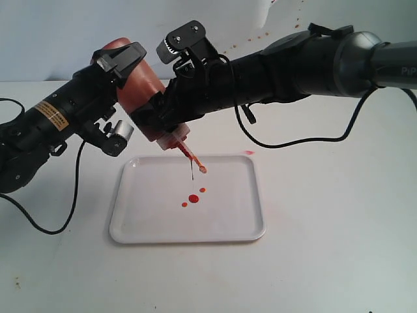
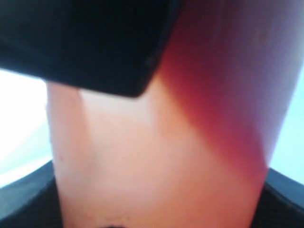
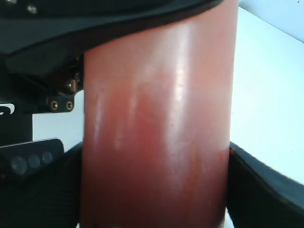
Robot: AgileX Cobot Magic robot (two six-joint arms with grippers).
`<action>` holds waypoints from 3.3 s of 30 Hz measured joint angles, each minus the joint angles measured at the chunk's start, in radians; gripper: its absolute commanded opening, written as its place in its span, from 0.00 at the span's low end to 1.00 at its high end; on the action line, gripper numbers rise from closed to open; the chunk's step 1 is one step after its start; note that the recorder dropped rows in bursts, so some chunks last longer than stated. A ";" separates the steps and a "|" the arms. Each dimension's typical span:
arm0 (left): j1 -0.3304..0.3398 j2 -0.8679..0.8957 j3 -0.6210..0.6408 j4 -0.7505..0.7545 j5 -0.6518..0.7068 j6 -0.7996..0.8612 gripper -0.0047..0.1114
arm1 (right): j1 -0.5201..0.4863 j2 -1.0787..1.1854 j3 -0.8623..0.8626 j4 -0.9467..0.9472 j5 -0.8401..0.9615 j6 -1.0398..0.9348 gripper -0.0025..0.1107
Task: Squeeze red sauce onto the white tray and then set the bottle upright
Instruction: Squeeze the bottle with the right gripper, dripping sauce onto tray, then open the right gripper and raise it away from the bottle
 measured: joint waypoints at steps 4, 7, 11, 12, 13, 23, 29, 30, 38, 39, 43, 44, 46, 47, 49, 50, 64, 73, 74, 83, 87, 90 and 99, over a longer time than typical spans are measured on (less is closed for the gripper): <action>0.000 0.000 0.000 0.011 -0.004 0.000 0.04 | 0.000 0.000 0.000 0.022 -0.028 0.000 0.95; 0.000 0.000 0.000 0.013 -0.004 0.000 0.04 | 0.000 0.000 0.000 0.026 -0.036 -0.010 0.95; 0.000 0.000 0.000 0.015 -0.008 0.000 0.04 | 0.000 0.000 0.000 0.029 -0.041 -0.016 0.93; 0.000 0.000 0.000 0.016 -0.008 -0.002 0.04 | 0.000 0.000 0.000 0.029 -0.039 -0.016 0.86; 0.000 0.000 0.000 0.017 -0.008 -0.002 0.04 | 0.000 0.000 0.000 0.033 -0.025 -0.016 0.81; 0.000 0.000 0.000 0.017 -0.008 -0.002 0.04 | 0.002 0.000 0.000 0.027 0.007 -0.016 0.02; 0.000 0.000 0.000 0.017 -0.008 -0.002 0.04 | 0.002 0.000 0.000 0.027 0.017 -0.016 0.02; 0.000 0.000 0.000 0.017 -0.008 -0.002 0.04 | 0.002 0.000 0.000 0.027 0.017 -0.016 0.02; 0.000 0.000 0.000 0.017 -0.008 -0.002 0.04 | 0.002 0.000 0.000 0.027 0.019 -0.018 0.56; 0.000 0.000 0.000 0.017 -0.008 -0.002 0.04 | 0.002 0.000 0.000 0.027 0.019 -0.018 0.71; 0.000 0.000 0.000 0.017 -0.008 -0.004 0.04 | 0.002 0.000 0.000 0.027 0.024 -0.020 0.95; 0.000 0.000 0.000 0.017 -0.008 -0.004 0.04 | 0.002 0.000 0.000 0.027 0.027 -0.023 0.95; 0.000 0.000 0.000 0.017 -0.008 -0.004 0.04 | 0.002 0.000 0.000 0.022 0.029 -0.029 0.95; 0.000 0.000 0.000 0.017 -0.008 -0.004 0.04 | 0.002 0.000 0.000 0.020 0.029 -0.032 0.95; 0.000 0.000 0.000 0.013 -0.008 -0.004 0.04 | 0.002 -0.002 0.000 0.014 0.031 -0.035 0.95; 0.000 0.000 0.000 0.011 -0.008 -0.004 0.04 | 0.002 -0.007 0.000 0.011 0.031 -0.035 0.95; 0.000 0.000 0.000 0.006 -0.008 -0.004 0.04 | 0.002 -0.131 0.000 -0.187 0.006 0.036 0.95; 0.000 0.000 0.000 0.006 -0.008 -0.004 0.04 | 0.002 -0.251 0.000 -0.720 0.016 0.477 0.95; 0.000 0.000 0.000 0.006 -0.004 -0.004 0.04 | 0.002 -0.264 0.000 -0.761 0.028 0.516 0.95; 0.000 0.000 0.000 0.004 0.010 -0.030 0.04 | 0.002 -0.335 0.000 -0.823 0.095 0.600 0.80; 0.000 0.000 0.000 0.004 0.010 -0.105 0.04 | 0.002 -0.355 0.000 -0.834 0.061 0.640 0.51; 0.000 0.000 0.000 0.002 0.010 -0.121 0.04 | 0.002 -0.380 0.000 -0.856 0.060 0.679 0.27; 0.000 0.000 0.063 -0.064 0.010 -0.176 0.04 | -0.046 -0.563 0.127 -0.937 -0.089 0.856 0.02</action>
